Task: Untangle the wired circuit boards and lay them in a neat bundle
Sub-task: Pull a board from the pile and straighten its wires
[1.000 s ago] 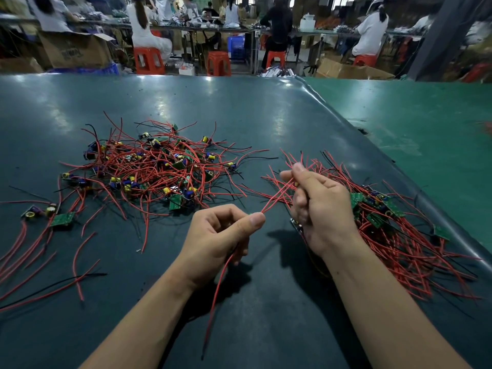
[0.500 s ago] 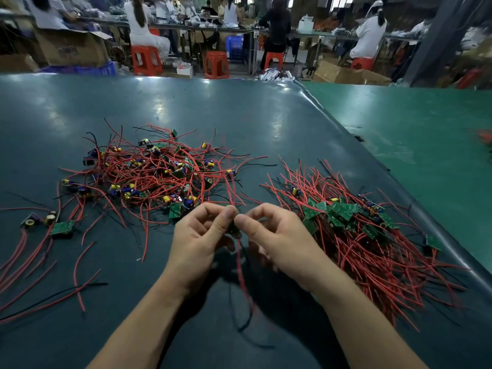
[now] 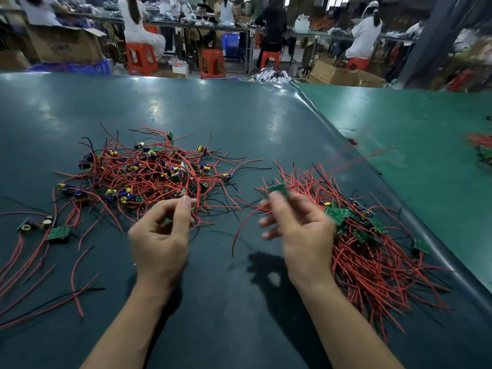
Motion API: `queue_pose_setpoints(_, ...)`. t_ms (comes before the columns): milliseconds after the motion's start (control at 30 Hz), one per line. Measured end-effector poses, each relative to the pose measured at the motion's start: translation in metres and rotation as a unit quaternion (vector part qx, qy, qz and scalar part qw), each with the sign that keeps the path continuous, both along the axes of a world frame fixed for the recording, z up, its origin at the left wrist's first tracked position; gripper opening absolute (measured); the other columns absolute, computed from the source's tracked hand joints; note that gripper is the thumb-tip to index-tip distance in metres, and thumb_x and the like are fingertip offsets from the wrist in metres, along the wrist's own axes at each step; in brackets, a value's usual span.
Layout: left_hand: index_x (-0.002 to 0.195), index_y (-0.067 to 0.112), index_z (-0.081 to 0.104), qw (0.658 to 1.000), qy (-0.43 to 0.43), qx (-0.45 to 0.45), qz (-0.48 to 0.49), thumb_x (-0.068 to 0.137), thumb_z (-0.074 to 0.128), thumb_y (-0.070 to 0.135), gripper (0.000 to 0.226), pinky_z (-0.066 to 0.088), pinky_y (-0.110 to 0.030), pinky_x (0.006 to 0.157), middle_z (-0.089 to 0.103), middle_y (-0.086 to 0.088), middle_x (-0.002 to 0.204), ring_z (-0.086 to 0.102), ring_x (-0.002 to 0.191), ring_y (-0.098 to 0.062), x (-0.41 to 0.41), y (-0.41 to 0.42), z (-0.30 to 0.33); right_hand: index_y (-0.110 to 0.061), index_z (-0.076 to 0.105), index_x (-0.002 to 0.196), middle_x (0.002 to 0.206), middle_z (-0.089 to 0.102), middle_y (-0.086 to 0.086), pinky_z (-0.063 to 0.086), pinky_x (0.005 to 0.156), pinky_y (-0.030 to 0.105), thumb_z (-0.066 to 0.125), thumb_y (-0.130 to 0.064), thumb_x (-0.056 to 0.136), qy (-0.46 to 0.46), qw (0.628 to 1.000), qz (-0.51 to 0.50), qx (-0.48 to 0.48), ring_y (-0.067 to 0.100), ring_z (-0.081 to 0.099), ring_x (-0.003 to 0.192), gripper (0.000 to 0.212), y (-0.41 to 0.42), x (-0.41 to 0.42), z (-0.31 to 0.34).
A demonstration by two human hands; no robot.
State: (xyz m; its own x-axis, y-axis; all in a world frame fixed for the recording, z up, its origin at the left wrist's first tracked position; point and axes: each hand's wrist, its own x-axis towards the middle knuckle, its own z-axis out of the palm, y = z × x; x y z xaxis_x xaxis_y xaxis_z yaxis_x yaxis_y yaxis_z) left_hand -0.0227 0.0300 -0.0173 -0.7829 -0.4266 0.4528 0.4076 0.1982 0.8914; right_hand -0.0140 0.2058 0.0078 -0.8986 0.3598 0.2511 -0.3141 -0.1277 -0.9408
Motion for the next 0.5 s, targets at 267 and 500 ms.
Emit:
queue_pose_setpoints(267, 0.11, 0.01, 0.071, 0.938, -0.077, -0.31, 0.136, 0.083, 0.075, 0.016, 0.028, 0.036, -0.032, 0.096, 0.061, -0.011, 0.108, 0.049, 0.106, -0.031, 0.002, -0.014, -0.011, -0.007, 0.066, 0.094, 0.093, 0.076, 0.013, 0.051, 0.043, 0.022, 0.059, -0.025, 0.097, -0.114, 0.955, -0.061, -0.265, 0.02, 0.069, 0.054, 0.02, -0.008, -0.003, -0.014)
queue_pose_setpoints(500, 0.116, 0.015, 0.068, 0.931, -0.163, -0.309, 0.106, 0.085, 0.073, 0.033, 0.036, 0.046, -0.041, 0.088, 0.067, -0.005, 0.104, 0.058, 0.099, -0.03, -0.004, -0.017, -0.015, -0.017, 0.068, 0.088, 0.063, 0.068, 0.003, 0.041, 0.038, 0.021, 0.053, -0.02, 0.1, -0.125, 0.991, 0.04, 0.018, 0.011, 0.053, 0.041, 0.02, -0.02, 0.003, -0.033)
